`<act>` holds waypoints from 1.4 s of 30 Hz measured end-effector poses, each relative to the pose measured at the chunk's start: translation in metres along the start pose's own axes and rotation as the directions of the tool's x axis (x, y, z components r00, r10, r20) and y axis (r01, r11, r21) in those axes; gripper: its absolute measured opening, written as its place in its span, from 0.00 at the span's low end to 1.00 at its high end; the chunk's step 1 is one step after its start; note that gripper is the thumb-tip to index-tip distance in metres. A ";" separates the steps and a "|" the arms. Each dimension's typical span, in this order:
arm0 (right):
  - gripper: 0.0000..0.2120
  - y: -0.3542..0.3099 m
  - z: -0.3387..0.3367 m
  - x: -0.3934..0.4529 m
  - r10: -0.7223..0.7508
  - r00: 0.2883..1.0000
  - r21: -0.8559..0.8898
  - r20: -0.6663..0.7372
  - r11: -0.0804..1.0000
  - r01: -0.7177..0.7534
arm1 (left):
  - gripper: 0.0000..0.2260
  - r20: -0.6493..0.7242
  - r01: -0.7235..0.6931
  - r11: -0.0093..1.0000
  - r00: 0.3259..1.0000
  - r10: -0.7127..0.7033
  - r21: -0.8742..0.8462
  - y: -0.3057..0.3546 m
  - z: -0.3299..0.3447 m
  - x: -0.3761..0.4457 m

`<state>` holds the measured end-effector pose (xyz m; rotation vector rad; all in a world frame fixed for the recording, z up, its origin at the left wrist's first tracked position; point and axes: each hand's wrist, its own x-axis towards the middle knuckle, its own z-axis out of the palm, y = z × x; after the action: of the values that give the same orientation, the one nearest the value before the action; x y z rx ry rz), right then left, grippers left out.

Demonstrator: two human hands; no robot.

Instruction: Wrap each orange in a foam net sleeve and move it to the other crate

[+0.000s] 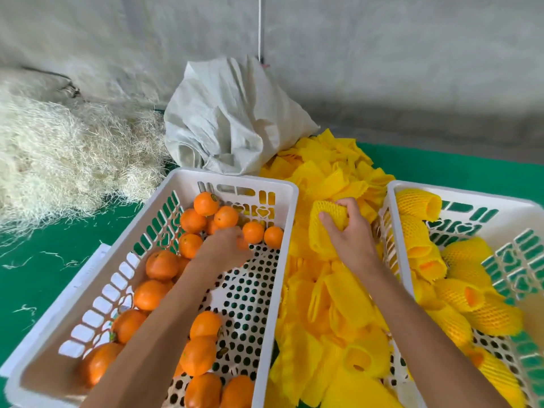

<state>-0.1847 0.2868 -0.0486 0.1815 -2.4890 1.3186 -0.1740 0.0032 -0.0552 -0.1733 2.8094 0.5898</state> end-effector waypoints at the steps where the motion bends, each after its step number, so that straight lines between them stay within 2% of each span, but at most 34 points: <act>1: 0.12 0.000 0.001 0.000 0.012 0.999 0.012 -0.037 1.000 -0.011 | 0.19 -0.173 -0.061 0.990 0.984 0.039 -0.128 0.009 -0.011 -0.003; 3: 0.13 -0.001 0.003 0.001 0.010 0.996 0.037 -0.093 0.999 -0.007 | 0.19 -0.477 -0.268 0.894 0.876 0.071 -0.359 0.035 -0.025 -0.010; 4: 0.13 -0.003 0.003 0.001 0.003 0.993 0.056 -0.114 0.998 0.003 | 0.18 -0.563 -0.376 0.814 0.823 0.074 -0.443 0.052 -0.028 -0.012; 5: 0.13 -0.004 0.002 0.002 -0.009 0.990 0.076 -0.139 0.997 0.020 | 0.16 -0.600 -0.466 0.713 0.796 0.079 -0.525 0.071 -0.028 -0.014; 6: 0.13 -0.004 0.001 0.003 -0.028 0.983 0.083 -0.179 0.996 0.044 | 0.15 -0.592 -0.516 0.601 0.801 0.086 -0.611 0.091 -0.024 -0.016; 7: 0.13 -0.004 -0.001 0.004 -0.051 0.971 0.075 -0.233 0.995 0.070 | 0.15 -0.556 -0.522 0.504 0.826 0.095 -0.688 0.111 -0.017 -0.018; 9: 0.13 -0.002 -0.006 0.005 -0.072 0.949 0.061 -0.306 0.994 0.095 | 0.14 -0.486 -0.482 0.383 0.869 0.094 -0.788 0.142 0.000 -0.020; 10: 0.16 -0.002 -0.009 0.006 -0.065 0.943 0.063 -0.327 0.994 0.091 | 0.13 -0.469 -0.462 0.364 0.880 0.076 -0.808 0.154 0.010 -0.019; 13: 0.21 -0.006 -0.015 0.005 -0.059 0.922 0.081 -0.383 0.992 0.097 | 0.11 -0.475 -0.431 0.411 0.880 -0.004 -0.803 0.174 0.037 -0.015; 14: 0.21 -0.008 -0.016 0.004 -0.076 0.921 0.084 -0.381 0.990 0.117 | 0.12 -0.450 -0.412 0.379 0.893 -0.015 -0.829 0.177 0.042 -0.015; 16: 0.16 -0.008 -0.015 0.003 -0.132 0.926 0.061 -0.355 0.985 0.164 | 0.17 -0.380 -0.364 0.289 0.925 -0.002 -0.886 0.179 0.047 -0.014; 17: 0.13 -0.007 -0.014 0.002 -0.153 0.929 0.050 -0.338 0.982 0.180 | 0.22 -0.358 -0.345 0.284 0.934 0.005 -0.895 0.178 0.048 -0.013; 19: 0.09 -0.007 -0.009 0.000 -0.148 0.943 0.084 -0.298 0.980 0.181 | 0.29 -0.330 -0.310 0.337 0.944 -0.001 -0.889 0.173 0.048 -0.009; 20: 0.09 -0.009 -0.008 0.000 -0.120 0.953 0.126 -0.277 0.979 0.160 | 0.28 -0.321 -0.297 0.345 0.947 -0.012 -0.890 0.171 0.047 -0.007; 23: 0.11 -0.013 -0.007 0.002 0.039 0.965 0.318 -0.261 0.947 0.048 | 0.16 -0.330 -0.316 0.255 0.944 -0.014 -0.914 0.168 0.050 -0.003; 26: 0.09 -0.004 -0.017 0.007 0.227 0.951 0.464 -0.209 0.879 -0.108 | 0.13 -0.383 -0.371 0.330 0.923 0.028 -0.868 0.166 0.055 0.000; 28: 0.07 0.003 -0.023 0.012 0.354 0.933 0.626 -0.065 0.743 -0.238 | 0.14 -0.396 -0.389 0.395 0.916 0.068 -0.832 0.164 0.057 0.003; 31: 0.10 0.000 -0.034 0.020 0.469 0.862 0.898 0.190 0.272 -0.346 | 0.15 -0.385 -0.384 0.446 0.918 0.092 -0.809 0.162 0.059 0.005; 33: 0.11 -0.004 -0.043 0.025 0.490 0.815 0.915 0.310 0.080 -0.396 | 0.14 -0.354 -0.352 0.445 0.932 0.082 -0.823 0.163 0.058 0.003; 35: 0.11 -0.007 -0.046 0.026 0.516 0.754 0.881 0.407 -0.002 -0.474 | 0.12 -0.257 -0.260 0.351 0.965 0.054 -0.900 0.166 0.051 0.001; 36: 0.11 -0.008 -0.046 0.026 0.535 0.721 0.861 0.441 -0.025 -0.508 | 0.10 -0.174 -0.182 0.259 0.983 0.054 -0.948 0.168 0.048 0.000; 38: 0.11 -0.008 -0.045 0.025 0.575 0.672 0.824 0.466 -0.004 -0.567 | 0.08 0.046 0.040 0.066 0.995 0.087 -0.997 0.171 0.039 -0.004; 39: 0.13 -0.007 -0.046 0.025 0.598 0.655 0.802 0.462 0.033 -0.596 | 0.09 0.151 0.152 0.000 0.981 0.125 -0.988 0.170 0.035 -0.006; 40: 0.15 -0.006 -0.047 0.026 0.608 0.647 0.777 0.460 0.077 -0.625 | 0.09 0.205 0.211 -0.019 0.964 0.172 -0.977 0.168 0.034 -0.006; 42: 0.20 -0.004 -0.050 0.027 0.590 0.659 0.739 0.466 0.151 -0.657 | 0.08 0.220 0.222 0.021 0.942 0.255 -0.975 0.164 0.036 -0.005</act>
<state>-0.1980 0.3269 -0.0106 -0.7360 -1.5720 2.9273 -0.1882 0.1674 -0.0235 -0.2436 1.4096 2.3048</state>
